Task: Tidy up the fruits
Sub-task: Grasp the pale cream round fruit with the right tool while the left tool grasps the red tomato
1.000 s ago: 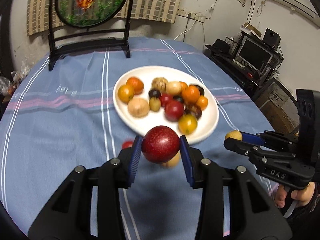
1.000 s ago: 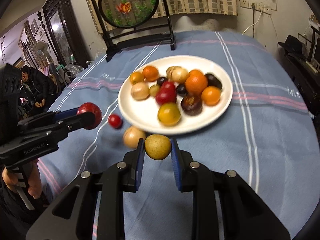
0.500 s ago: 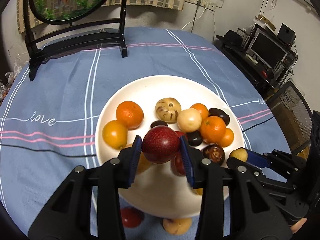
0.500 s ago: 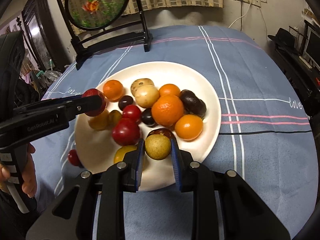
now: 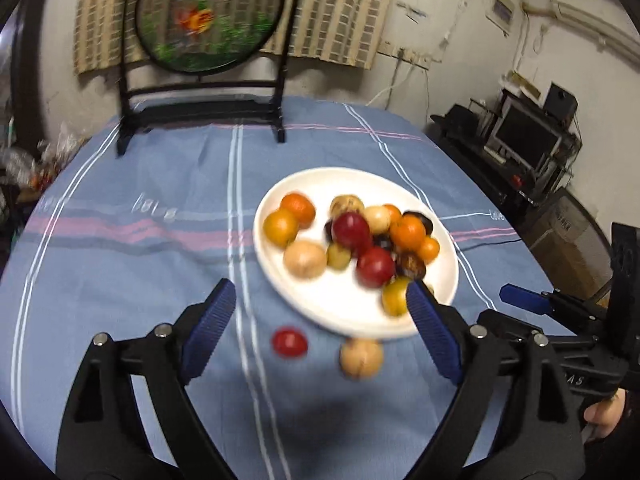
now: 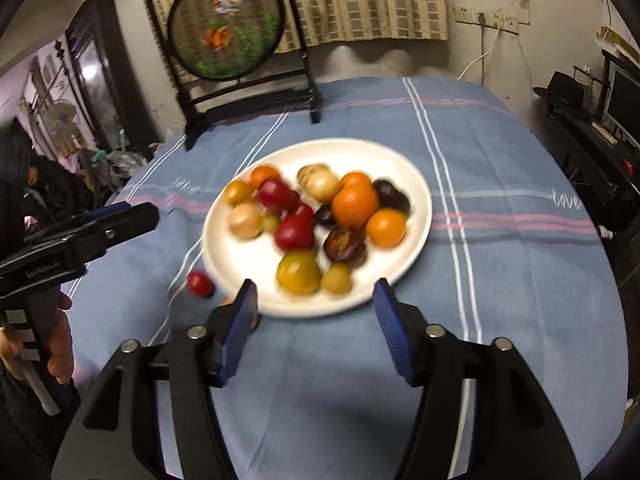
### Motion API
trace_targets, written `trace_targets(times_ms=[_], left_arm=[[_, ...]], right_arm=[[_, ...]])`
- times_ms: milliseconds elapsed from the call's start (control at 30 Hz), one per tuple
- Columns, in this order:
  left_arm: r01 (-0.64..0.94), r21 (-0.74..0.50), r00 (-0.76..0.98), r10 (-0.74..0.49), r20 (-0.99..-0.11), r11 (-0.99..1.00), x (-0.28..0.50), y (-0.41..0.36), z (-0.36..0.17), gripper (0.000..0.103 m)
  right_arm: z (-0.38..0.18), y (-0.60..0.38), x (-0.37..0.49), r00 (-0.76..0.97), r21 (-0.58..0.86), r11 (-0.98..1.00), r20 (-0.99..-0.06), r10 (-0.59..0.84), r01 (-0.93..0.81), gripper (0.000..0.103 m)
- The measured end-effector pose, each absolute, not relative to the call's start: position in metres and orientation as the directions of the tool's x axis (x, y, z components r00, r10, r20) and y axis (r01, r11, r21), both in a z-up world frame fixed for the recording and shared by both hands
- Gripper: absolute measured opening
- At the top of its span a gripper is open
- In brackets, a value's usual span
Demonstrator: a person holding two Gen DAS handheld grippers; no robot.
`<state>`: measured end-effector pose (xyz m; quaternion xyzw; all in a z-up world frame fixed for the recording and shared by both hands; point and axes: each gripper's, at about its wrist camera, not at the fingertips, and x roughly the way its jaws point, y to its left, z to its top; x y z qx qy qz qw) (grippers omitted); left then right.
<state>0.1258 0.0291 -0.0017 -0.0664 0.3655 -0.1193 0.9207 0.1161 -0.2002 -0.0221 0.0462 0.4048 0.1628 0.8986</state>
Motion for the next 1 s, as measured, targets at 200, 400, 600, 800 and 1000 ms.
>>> trace_targets(times_ms=[200,400,600,800,1000], left_arm=[[0.112,-0.205,0.700,-0.223,-0.678,0.972,0.093,0.053,-0.019,0.089],[0.082,-0.223,0.699,-0.216,-0.682,0.971,0.078,0.071,-0.028,0.089],[0.039,-0.245,0.705,-0.200,-0.681,0.969,0.066,0.098,-0.032,0.089],[0.016,-0.258,0.717,-0.191,-0.670,0.966,0.057,0.112,-0.028,0.089],[0.058,-0.227,0.701,-0.202,-0.684,0.972,0.067,0.092,-0.026,0.089]], right_arm=[[-0.024,-0.185,0.103,0.589,0.214,0.938,-0.734,0.338,-0.271,0.065],[-0.031,-0.152,0.099,0.548,0.213,0.920,-0.750,0.370,-0.330,0.065],[-0.059,-0.109,0.118,0.499,0.169,0.912,-0.792,0.351,-0.373,0.065],[-0.085,-0.097,0.149,0.488,0.162,0.934,-0.817,0.308,-0.318,0.057],[-0.090,-0.096,0.149,0.475,0.167,0.926,-0.819,0.322,-0.339,0.041]])
